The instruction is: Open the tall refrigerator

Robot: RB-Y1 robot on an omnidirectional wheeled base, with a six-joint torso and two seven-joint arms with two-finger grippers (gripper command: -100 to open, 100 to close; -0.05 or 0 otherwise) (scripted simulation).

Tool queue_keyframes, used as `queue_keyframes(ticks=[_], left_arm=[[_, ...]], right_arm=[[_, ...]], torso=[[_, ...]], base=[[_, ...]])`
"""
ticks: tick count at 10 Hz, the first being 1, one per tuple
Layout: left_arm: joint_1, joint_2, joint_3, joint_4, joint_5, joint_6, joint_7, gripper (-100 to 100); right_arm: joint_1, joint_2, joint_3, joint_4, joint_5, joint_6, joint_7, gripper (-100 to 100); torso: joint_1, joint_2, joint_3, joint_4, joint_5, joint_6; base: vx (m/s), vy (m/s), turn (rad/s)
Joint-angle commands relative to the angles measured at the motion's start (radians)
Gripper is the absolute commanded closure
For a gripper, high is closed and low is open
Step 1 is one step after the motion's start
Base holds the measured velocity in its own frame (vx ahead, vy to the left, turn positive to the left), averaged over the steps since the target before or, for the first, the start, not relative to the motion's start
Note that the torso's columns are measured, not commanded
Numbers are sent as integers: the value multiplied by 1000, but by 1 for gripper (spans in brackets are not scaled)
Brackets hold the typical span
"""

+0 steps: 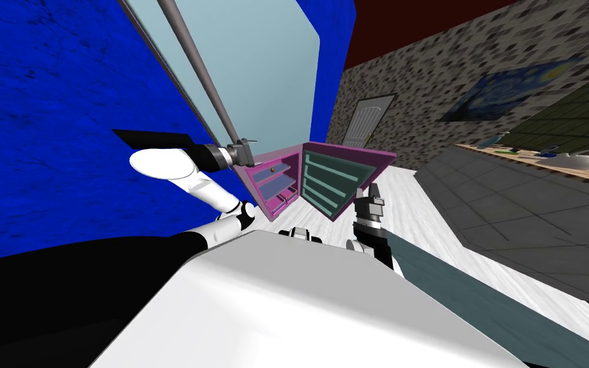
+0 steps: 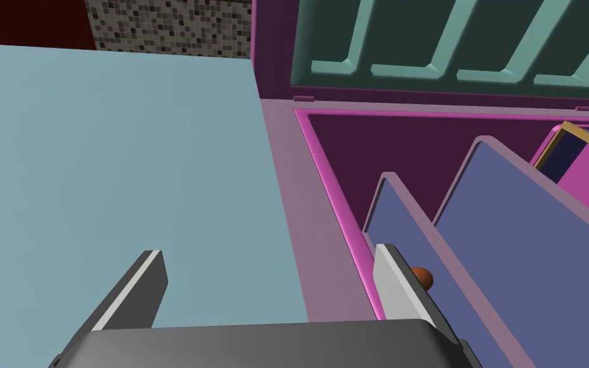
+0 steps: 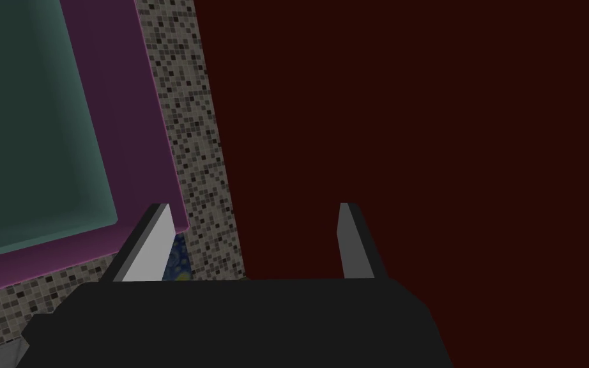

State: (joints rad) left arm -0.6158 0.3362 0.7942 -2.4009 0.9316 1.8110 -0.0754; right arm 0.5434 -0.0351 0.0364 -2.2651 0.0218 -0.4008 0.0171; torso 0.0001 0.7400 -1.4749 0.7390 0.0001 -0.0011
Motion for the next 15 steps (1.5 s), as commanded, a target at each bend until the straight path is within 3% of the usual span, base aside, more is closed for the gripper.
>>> queue_keyframes(ticks=[1, 5, 6, 8, 9, 10, 12, 13, 15], left_arm=[[-9, -4, 5, -14, 27, 5, -14, -100], [-24, -8, 12, -47, 63, 39, -27, -100], [-10, -25, -7, -41, 79, 60, -18, -100], [-47, 3, -24, -52, 86, 106, 3, -100], [-37, -6, -23, -50, 89, 100, 0, -100], [-20, -22, -16, -45, 85, 75, -12, 100], [-20, -28, -21, -46, 87, 71, -13, 100], [-18, -31, -25, -38, 85, 37, -15, -100], [-13, -32, -29, -16, 74, 8, -14, -100]], right_arm=[[0, 0, 0, 0, 0, 0, 0, 0], [0, 0, 0, 0, 0, 0, 0, 0], [0, 0, 0, 0, 0, 0, 0, 0], [0, 0, 0, 0, 0, 0, 0, 0], [0, 0, 0, 0, 0, 0, 0, 0], [0, 0, 0, 0, 0, 0, 0, 0], [0, 0, 0, 0, 0, 0, 0, 0], [0, 0, 0, 0, 0, 0, 0, 0], [0, 0, 0, 0, 0, 0, 0, 0]], torso=[[10, -1, -3, 3, 2, -5], [36, 1, -6, 13, 7, -16], [43, 2, -5, 14, 9, -19], [18, -3, -4, 4, 6, -9], [5, -7, -6, 0, 1, -2], [4, -5, -4, -2, 0, 1], [18, 2, 2, -1, 8, -5], [15, 0, 1, 0, 7, -6], [11, -2, -2, 1, 4, -5]], base=[[-10, 194, -73], [-20, 128, -48], [-4, 16, -98], [90, -149, -69], [44, -60, 18], [-60, 73, 57], [-77, 68, -22], [-4, -12, -37], [-5, -1, 12]])
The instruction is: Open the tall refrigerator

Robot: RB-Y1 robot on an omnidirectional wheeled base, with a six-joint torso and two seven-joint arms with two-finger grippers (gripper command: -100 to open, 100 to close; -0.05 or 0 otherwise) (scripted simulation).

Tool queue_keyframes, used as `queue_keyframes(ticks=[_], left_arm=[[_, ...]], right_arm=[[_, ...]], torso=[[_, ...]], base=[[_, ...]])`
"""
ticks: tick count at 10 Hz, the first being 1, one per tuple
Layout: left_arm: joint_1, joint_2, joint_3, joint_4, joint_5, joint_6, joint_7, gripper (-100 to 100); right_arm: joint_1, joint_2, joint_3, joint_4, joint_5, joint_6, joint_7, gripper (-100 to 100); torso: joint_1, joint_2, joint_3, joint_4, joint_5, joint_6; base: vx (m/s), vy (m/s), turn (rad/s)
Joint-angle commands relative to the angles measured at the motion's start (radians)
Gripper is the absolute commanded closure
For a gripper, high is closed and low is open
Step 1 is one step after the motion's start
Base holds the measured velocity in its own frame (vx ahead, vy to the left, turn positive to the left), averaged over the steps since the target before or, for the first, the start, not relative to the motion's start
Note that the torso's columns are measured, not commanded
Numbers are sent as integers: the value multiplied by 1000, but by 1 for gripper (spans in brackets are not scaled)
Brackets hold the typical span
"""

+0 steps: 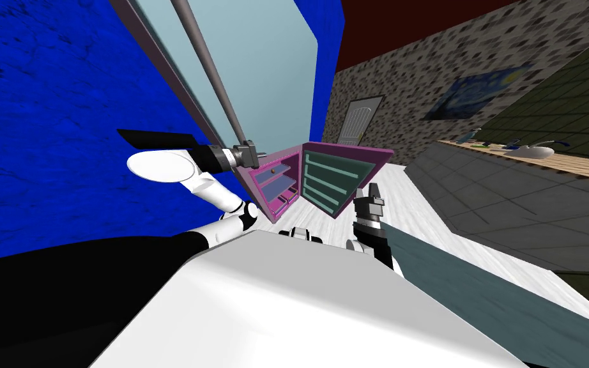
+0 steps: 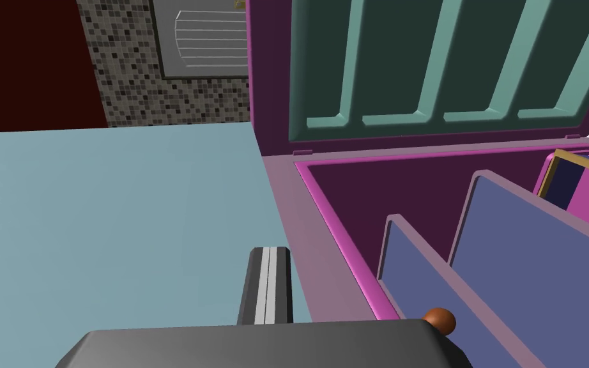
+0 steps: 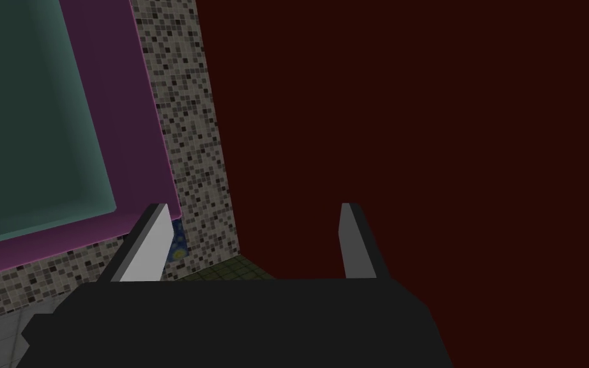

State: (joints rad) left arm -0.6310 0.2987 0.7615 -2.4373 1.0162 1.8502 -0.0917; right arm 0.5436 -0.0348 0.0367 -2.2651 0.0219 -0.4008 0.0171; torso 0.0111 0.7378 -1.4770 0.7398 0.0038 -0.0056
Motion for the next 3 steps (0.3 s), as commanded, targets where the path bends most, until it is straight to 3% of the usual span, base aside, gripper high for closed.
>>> queue_keyframes(ticks=[1, 3], left_arm=[[1, 15, 12, 30, -25, -30, 5, -100], [1, 18, 14, 34, -30, -35, 6, -100]], right_arm=[[0, 0, 0, 0, 0, 0, 0, 0], [0, 0, 0, 0, 0, 0, 0, 0]], torso=[[2, -1, -2, 1, -1, 0], [21, -2, -5, 6, 4, -6]], base=[[-13, 61, 68], [9, 69, 19]])
